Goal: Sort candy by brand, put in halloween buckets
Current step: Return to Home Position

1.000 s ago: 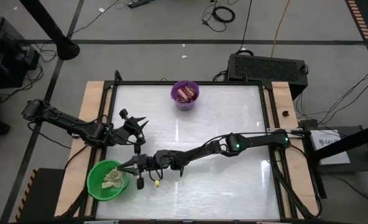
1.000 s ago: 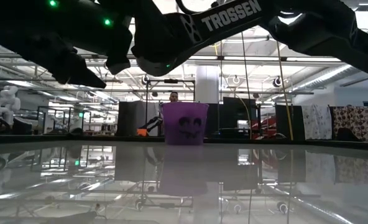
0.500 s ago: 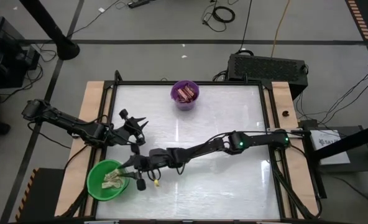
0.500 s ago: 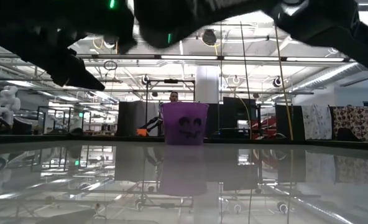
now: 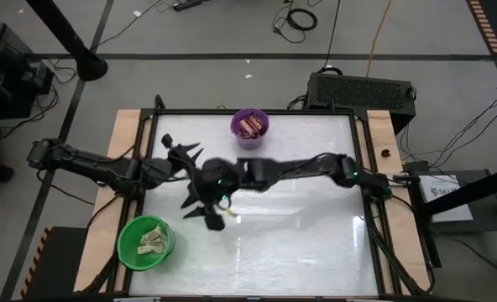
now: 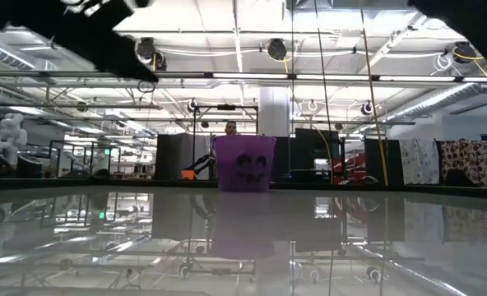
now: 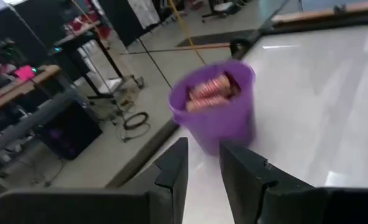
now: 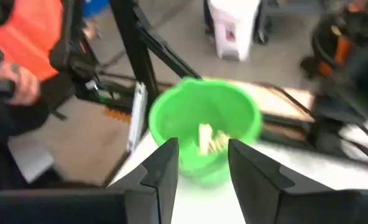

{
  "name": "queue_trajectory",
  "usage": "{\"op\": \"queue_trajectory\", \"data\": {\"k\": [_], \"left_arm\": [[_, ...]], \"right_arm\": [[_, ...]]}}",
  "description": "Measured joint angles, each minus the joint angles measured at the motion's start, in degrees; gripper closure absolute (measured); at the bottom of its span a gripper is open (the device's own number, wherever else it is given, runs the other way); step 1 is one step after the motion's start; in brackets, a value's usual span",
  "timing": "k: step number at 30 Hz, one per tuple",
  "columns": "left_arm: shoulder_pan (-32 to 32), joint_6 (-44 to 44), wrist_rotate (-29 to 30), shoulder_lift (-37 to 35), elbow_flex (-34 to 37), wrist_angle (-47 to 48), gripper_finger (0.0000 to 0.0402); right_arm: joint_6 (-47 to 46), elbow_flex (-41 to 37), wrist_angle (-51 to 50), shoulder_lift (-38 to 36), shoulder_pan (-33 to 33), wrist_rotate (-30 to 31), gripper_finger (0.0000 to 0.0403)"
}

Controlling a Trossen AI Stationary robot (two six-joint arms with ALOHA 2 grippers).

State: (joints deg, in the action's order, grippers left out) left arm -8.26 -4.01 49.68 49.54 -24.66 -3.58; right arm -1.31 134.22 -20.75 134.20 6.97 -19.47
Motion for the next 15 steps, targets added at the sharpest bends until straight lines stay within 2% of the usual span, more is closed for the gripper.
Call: {"op": "queue_trajectory", "data": {"k": [4, 8, 12, 15], "left_arm": [[4.5, -4.0, -2.8, 0.0, -5.3, 1.3, 0.0304], [9.1, -4.0, -10.4, -0.3, -11.0, 9.3, 0.0304], [12.2, -3.8, -21.9, -2.2, -13.8, 12.9, 0.0304], [13.2, -3.4, -25.1, -5.7, -13.9, 13.6, 0.0304]], "right_arm": [[-0.1, 0.0, -9.8, -5.1, -0.9, 0.0, 0.0271], [0.4, 0.0, -21.3, -10.2, -1.6, 0.3, 0.0270], [2.5, 0.0, -32.6, -14.7, -2.5, 6.6, 0.0270], [3.8, 0.0, -38.6, -16.5, -2.9, 11.3, 0.0270]]}}
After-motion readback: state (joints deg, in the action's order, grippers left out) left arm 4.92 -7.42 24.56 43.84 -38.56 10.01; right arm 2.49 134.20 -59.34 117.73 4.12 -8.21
